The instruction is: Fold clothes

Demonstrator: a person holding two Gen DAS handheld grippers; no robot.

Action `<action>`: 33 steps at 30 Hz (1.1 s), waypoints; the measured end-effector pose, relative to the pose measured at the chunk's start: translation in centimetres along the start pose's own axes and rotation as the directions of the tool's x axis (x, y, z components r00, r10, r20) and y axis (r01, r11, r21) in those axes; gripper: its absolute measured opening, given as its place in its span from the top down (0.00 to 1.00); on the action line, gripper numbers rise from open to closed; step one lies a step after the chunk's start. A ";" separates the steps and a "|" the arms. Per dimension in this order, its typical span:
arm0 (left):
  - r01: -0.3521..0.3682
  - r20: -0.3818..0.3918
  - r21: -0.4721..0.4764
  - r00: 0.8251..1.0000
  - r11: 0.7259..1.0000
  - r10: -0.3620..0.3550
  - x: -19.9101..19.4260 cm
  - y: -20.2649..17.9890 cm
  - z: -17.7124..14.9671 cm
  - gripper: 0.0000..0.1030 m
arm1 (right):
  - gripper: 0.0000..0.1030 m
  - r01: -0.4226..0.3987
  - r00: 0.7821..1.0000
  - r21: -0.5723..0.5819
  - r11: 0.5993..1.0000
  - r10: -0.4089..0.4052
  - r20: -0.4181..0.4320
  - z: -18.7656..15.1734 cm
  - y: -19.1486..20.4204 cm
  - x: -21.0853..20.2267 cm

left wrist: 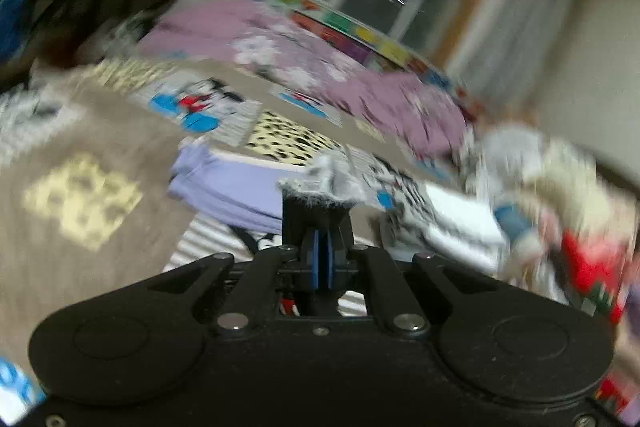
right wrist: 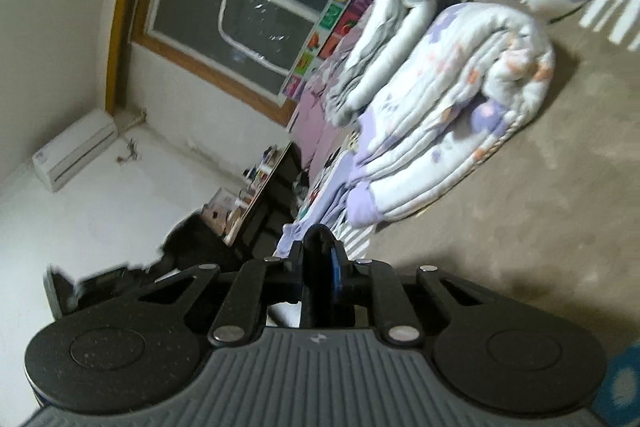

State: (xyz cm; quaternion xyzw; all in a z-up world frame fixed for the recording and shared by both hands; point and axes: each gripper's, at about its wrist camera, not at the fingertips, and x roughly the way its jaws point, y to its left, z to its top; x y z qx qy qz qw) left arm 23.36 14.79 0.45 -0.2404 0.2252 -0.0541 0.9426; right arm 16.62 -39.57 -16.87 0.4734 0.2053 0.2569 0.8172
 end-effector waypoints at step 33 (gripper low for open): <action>-0.220 -0.178 -0.091 0.963 0.971 0.202 8.6 11.6 -4.3 0.95 | 0.17 0.150 0.950 -0.345 0.926 -0.232 -0.210 -3.9 1.7 6.1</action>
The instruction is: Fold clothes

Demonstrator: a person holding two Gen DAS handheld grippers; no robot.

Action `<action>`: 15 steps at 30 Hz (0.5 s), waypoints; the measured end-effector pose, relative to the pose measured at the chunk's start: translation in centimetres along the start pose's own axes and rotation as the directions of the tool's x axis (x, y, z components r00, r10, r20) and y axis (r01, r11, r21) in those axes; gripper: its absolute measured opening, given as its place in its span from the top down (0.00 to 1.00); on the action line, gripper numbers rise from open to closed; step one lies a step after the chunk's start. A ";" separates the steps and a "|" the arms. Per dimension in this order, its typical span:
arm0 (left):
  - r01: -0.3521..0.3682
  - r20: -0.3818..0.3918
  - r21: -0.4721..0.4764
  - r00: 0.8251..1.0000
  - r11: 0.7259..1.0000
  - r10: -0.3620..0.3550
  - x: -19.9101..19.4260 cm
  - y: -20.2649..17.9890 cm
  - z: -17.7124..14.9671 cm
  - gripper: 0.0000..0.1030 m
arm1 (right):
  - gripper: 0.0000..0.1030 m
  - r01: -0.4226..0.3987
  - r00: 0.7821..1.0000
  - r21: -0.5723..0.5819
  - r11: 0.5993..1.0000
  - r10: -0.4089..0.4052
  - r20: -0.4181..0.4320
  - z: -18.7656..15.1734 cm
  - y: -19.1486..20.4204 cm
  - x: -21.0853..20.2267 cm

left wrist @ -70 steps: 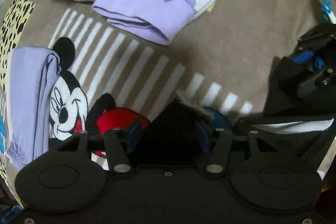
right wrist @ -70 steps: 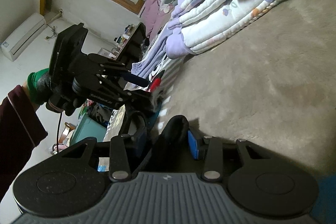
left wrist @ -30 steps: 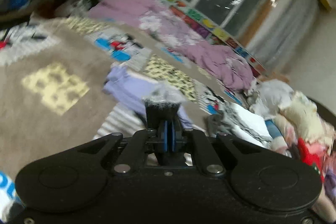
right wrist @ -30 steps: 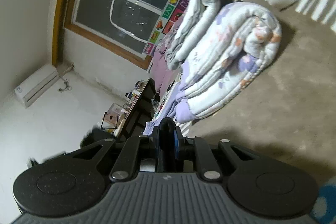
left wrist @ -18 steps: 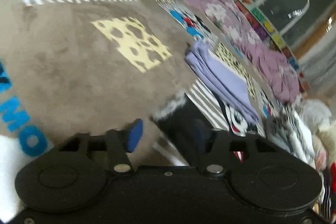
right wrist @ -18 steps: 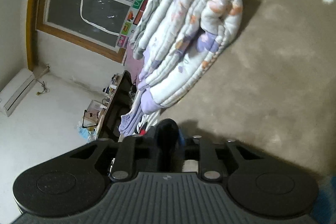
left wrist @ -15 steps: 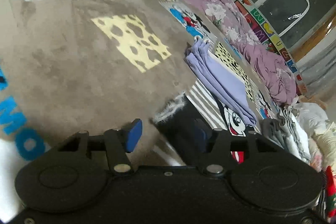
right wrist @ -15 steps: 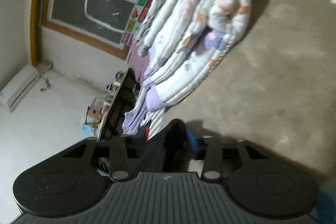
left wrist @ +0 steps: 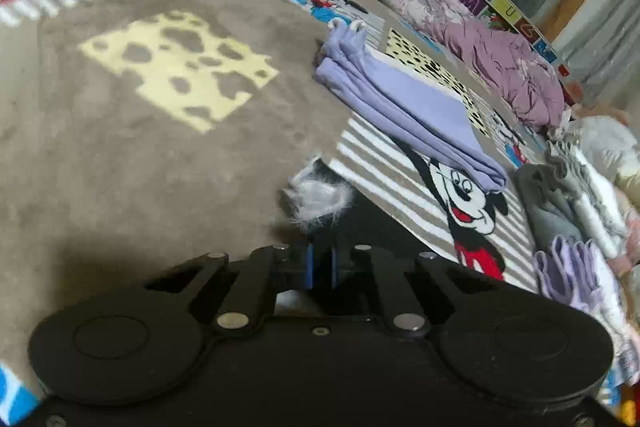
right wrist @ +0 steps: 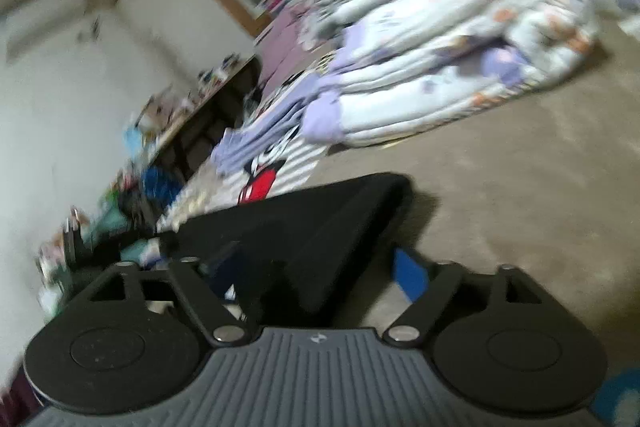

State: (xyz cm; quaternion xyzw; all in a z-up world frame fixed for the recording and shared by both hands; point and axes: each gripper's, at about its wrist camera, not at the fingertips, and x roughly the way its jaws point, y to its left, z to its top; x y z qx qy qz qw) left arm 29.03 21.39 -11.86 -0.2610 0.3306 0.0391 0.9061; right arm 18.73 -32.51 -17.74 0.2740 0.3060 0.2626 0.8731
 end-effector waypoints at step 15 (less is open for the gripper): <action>-0.117 0.109 0.011 0.987 0.993 0.115 -2.1 2.3 1.6 0.64 | 0.14 -0.008 1.000 -0.026 1.000 0.008 0.000 -0.1 0.3 -0.5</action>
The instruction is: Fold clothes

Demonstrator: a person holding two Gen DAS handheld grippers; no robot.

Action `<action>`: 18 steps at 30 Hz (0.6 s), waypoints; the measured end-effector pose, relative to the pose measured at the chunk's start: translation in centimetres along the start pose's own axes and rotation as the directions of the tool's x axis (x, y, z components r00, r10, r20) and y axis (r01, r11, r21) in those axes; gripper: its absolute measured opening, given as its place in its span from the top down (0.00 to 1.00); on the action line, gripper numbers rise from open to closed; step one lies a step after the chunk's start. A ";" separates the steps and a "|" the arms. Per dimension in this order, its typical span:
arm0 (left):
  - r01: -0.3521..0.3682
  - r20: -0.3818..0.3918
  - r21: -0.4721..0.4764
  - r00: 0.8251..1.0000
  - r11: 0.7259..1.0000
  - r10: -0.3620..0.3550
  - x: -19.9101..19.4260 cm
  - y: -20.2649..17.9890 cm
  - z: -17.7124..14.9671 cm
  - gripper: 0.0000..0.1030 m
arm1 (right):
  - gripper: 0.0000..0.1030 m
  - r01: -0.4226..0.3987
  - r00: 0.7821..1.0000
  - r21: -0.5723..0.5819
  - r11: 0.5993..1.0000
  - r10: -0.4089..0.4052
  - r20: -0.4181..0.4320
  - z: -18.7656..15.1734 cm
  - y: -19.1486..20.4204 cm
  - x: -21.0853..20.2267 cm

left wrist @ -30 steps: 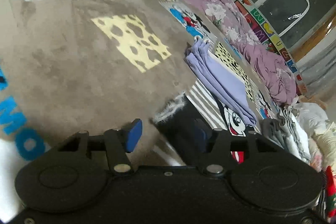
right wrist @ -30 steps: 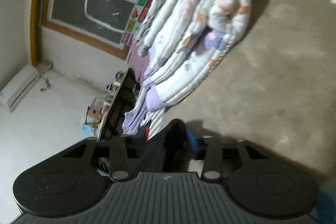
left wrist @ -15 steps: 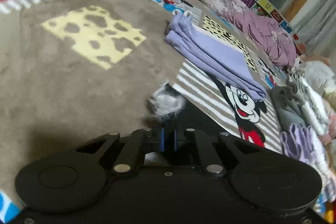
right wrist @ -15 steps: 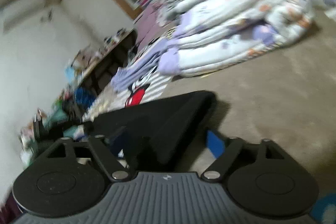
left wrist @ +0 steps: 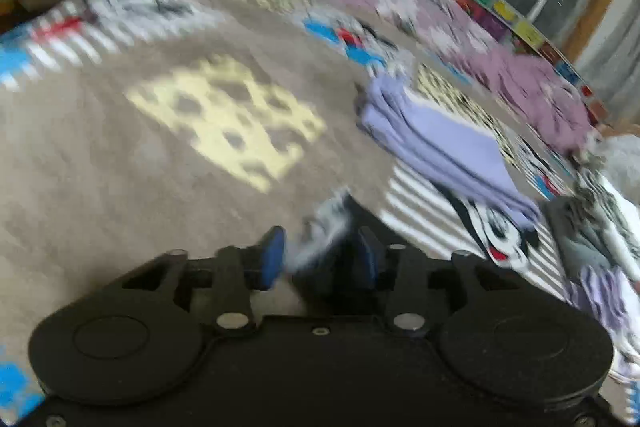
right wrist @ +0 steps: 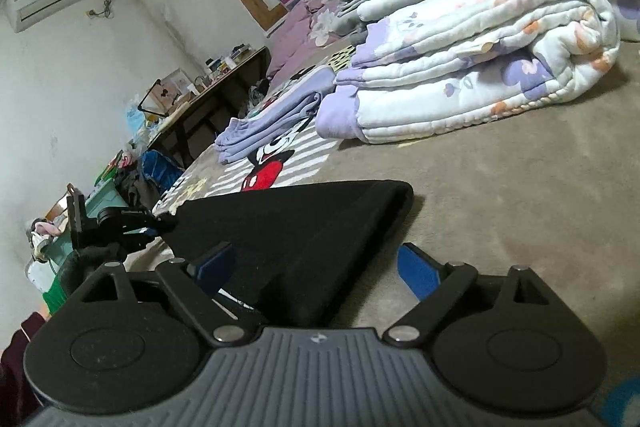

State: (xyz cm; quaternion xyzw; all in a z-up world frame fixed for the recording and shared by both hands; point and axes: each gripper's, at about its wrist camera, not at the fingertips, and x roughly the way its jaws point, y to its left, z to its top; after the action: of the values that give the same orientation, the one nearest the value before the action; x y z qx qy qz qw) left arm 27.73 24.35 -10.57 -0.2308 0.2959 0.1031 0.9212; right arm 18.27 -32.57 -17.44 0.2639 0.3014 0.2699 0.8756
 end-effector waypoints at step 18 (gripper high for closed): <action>0.483 -0.350 0.798 0.858 0.360 -0.375 -7.4 -16.5 -15.1 0.71 | 0.23 -0.041 0.999 0.119 0.992 0.038 0.027 1.2 -2.1 0.3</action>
State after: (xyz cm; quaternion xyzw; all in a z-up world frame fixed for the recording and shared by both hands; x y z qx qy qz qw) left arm 19.70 2.19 -11.03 0.1900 0.2846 -0.3163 0.8848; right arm 19.94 -34.21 -18.03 0.3251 0.3009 0.2652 0.8564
